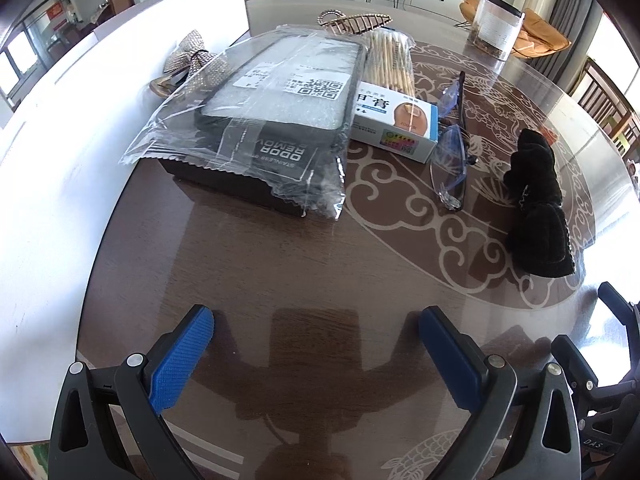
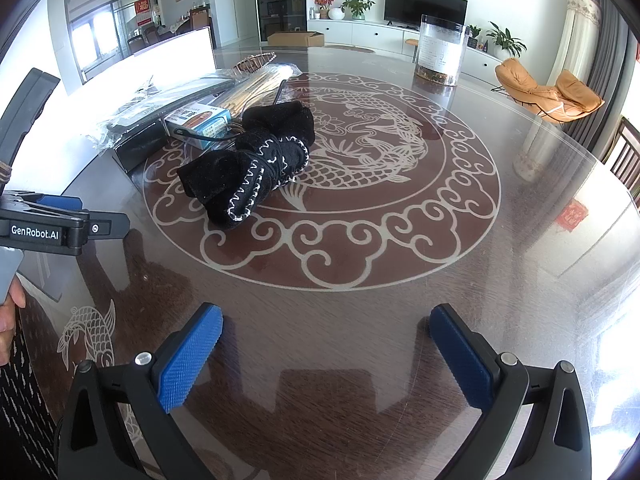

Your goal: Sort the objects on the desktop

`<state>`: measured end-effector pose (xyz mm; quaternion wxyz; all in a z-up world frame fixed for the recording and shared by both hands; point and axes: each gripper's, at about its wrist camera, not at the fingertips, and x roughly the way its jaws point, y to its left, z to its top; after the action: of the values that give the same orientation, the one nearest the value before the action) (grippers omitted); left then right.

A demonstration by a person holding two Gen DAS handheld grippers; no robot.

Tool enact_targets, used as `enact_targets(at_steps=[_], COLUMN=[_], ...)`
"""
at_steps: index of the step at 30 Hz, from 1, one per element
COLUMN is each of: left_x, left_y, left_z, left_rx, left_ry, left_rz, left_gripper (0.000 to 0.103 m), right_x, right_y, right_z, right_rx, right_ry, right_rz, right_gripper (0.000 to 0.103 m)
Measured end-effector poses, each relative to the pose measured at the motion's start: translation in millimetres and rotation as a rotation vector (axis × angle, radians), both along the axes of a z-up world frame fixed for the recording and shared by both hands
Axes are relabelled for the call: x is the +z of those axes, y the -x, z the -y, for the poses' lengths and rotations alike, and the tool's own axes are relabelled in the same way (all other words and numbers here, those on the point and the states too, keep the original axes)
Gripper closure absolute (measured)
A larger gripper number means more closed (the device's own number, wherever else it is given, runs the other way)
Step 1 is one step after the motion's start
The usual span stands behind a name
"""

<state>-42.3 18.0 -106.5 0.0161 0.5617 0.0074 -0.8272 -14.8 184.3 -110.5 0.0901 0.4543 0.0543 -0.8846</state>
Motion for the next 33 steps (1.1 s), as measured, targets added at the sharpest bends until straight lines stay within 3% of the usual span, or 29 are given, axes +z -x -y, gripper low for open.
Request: enact_targets(at_steps=[8, 33], left_x=[-1, -1], left_y=[2, 0], left_z=[18, 21], left_rx=[0.097, 0.116], left_ry=[-0.001, 0.002], left_rz=[-0.005, -0.024], left_gripper=[0.0, 0.0], right_x=[0, 0], right_y=[0, 0], right_z=[0, 0], right_rx=[0.0, -0.001], right_ry=[0.0, -0.002], right_rz=[0.0, 0.0], right_gripper=[0.0, 0.0])
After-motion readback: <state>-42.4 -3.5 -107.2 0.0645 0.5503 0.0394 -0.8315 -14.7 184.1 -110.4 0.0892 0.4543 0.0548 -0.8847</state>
